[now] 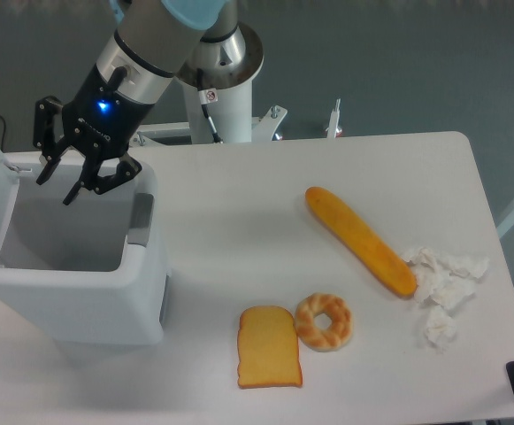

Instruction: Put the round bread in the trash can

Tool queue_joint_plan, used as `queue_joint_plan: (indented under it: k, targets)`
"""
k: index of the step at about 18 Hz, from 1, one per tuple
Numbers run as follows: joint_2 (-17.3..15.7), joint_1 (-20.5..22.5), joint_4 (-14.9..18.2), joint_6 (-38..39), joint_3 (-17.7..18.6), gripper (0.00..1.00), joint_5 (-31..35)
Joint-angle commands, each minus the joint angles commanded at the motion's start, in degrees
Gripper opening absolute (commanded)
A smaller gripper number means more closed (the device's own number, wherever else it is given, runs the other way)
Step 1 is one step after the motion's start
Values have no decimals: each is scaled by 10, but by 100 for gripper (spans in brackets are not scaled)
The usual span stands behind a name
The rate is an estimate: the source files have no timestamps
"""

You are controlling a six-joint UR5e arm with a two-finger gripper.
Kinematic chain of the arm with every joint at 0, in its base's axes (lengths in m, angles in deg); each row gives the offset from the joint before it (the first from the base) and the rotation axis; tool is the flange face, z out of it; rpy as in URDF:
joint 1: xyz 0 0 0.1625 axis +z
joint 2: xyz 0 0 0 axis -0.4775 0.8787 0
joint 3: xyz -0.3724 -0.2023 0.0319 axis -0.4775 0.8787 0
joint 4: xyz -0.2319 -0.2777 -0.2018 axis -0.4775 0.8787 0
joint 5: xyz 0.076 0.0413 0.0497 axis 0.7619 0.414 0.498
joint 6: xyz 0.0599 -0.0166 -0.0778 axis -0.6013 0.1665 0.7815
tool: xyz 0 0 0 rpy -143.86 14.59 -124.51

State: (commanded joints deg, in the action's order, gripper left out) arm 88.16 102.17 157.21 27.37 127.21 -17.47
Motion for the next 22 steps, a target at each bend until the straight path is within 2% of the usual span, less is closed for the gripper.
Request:
queue_joint_plan:
  k: [1,3,4,7,8,9,15,19,22]
  targets:
    - [2,1,-15,-1,-3,47,2]
    - [7,3,-43,-19,-6,65,3]
    - [7,4,-47,-33,-7,73,10]
    - [5,5,-46,-44,-13,76,51]
    - [6,6,-47,-47,-20,83,54]
    - [7,8,-47,-56,-25,100,54]
    - [11,23,-53,-112,-39,100,61]
    - [9,22,-55,-148,-55,100,177]
    - [5,21,-55,-198,-55,100,197]
